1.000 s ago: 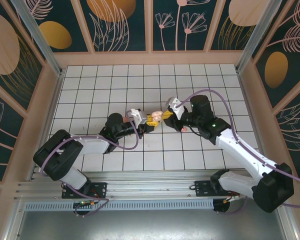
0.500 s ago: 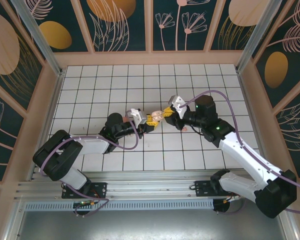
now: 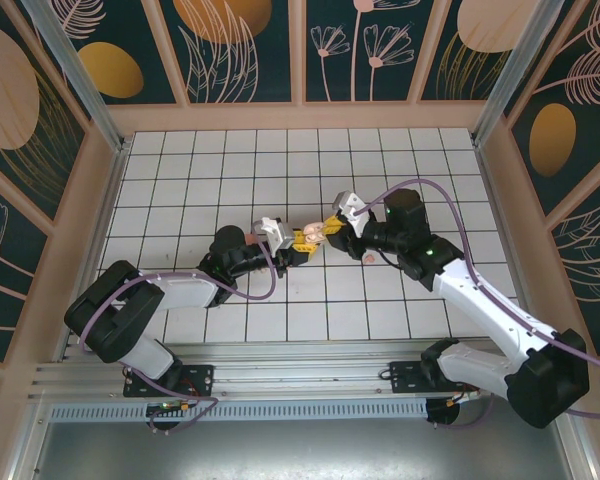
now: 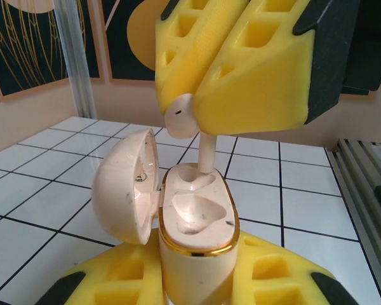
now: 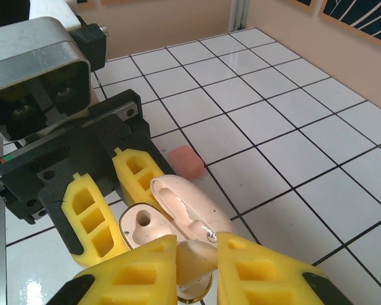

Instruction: Insert wireless bluetooth earbuds into charging case

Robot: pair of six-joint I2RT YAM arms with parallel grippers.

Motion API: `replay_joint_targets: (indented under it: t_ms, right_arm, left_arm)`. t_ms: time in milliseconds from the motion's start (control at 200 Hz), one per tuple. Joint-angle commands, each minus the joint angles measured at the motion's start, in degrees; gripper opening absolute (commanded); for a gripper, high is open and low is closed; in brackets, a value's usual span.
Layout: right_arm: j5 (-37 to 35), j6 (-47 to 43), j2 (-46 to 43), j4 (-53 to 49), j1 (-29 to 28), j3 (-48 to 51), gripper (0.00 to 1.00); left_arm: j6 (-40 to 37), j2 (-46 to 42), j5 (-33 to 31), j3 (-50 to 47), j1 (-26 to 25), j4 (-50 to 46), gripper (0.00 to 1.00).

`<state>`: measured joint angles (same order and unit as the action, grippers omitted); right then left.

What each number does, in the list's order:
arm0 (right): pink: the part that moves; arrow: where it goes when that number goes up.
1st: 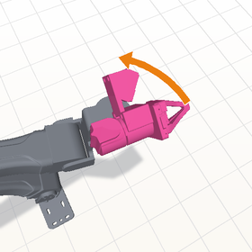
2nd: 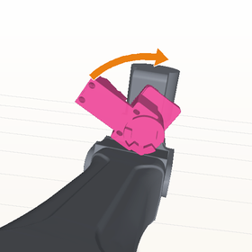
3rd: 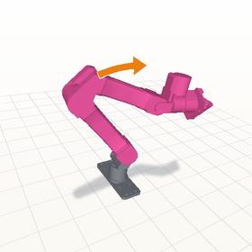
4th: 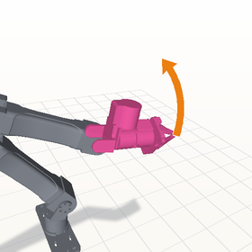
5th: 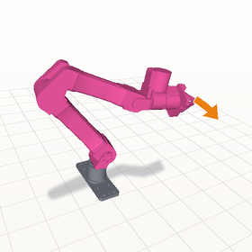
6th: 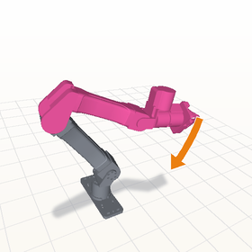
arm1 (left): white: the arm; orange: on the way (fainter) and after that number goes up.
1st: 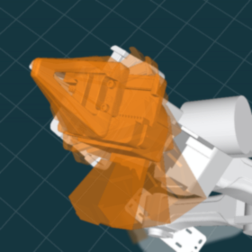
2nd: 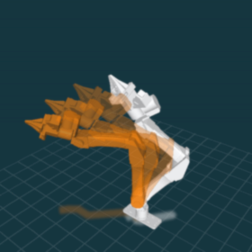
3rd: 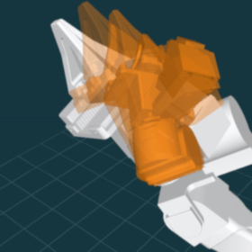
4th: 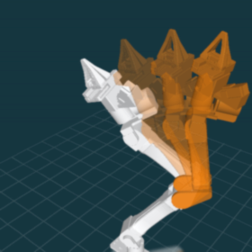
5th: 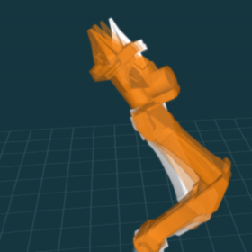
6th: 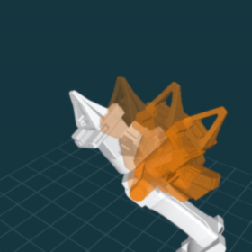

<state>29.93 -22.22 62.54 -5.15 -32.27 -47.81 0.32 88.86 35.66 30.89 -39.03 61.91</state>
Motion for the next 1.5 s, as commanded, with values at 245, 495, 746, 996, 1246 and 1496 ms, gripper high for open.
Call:
replay_joint_targets:
  t_ms: [245,495,746,996,1246,1496]
  right_arm:
    - [0.83,-5.25,1.49,-1.94,-0.77,-0.55,0.18]
    - [-1.05,-5.73,1.34,-0.68,-0.84,0.26,0.18]
    - [3.54,-10.5,0.98,-3.6,-0.82,0.61,0.19]
    - [5.05,-14.95,1.47,-6.74,-0.85,-0.34,0.28]
    - [6.13,-14.36,0.13,-5.51,-0.52,-0.96,0.36]
    - [9.24,-12.16,-2.68,-4.47,0.57,-0.52,0.44]
  left_arm:
    - [0.65,-2.15,2.04,1.81,-0.16,1.9,0.15]
    - [1.15,-2.55,3.18,1.98,-0.09,2.24,0.15]
    - [1.15,-3.01,3.8,1.98,-0.1,2.21,0.15]
    - [0.93,-3.17,4.79,2.11,-0.09,1.95,0.15]
    - [0.0,-3.6,4.36,1.97,-0.1,0.43,0.15]
    - [-0.84,-3.78,4.11,1.63,-0.11,-0.62,0.16]
